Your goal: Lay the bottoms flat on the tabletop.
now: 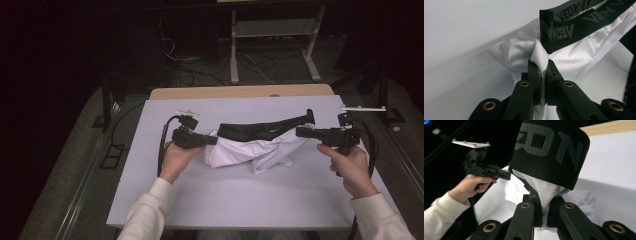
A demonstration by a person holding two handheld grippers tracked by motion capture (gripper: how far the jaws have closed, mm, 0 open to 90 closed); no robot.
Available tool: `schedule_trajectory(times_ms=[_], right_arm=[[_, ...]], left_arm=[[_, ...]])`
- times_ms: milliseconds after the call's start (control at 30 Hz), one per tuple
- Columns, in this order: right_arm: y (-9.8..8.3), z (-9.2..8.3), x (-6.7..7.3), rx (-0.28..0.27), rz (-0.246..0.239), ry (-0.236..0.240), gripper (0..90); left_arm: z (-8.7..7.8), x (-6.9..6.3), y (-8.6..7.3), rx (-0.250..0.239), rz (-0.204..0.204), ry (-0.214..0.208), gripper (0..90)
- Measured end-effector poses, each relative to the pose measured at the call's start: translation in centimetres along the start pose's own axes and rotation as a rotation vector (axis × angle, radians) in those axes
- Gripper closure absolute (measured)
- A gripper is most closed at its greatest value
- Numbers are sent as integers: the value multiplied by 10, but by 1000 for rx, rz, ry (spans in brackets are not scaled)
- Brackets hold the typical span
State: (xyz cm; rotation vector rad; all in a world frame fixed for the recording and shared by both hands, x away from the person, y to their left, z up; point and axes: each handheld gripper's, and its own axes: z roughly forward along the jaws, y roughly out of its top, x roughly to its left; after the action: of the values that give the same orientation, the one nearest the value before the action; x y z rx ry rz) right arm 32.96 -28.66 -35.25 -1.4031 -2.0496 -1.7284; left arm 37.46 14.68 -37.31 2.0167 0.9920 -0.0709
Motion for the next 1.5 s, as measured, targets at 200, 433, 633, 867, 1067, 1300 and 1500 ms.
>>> schedule_trajectory(times_ms=[200, 433, 633, 867, 1067, 1300, 1500], right_arm=[[-3, 4, 11, 70, -44, 74, 848], [-23, 21, -10, 169, -58, 72, 848], [-48, 34, -41, 232, 33, 17, 848], [-52, 32, -43, 227, 37, 12, 848], [-54, 31, -44, 228, 38, 2, 847], [-56, 31, -46, 226, 45, -1, 846], [-58, 30, -47, 227, 52, 1, 845]], left_arm=[[-13, -6, -23, -10, -6, -8, 846], [-6, 0, -64, 26, -49, -6, 845], [4, 13, -81, 38, -104, -16, 819], [-14, 13, -71, -3, -94, -36, 649], [-35, 9, -52, -47, -55, -13, 587], [-24, -6, -35, -66, -28, -53, 570], [-1, -1, -31, -24, -38, -38, 546]])
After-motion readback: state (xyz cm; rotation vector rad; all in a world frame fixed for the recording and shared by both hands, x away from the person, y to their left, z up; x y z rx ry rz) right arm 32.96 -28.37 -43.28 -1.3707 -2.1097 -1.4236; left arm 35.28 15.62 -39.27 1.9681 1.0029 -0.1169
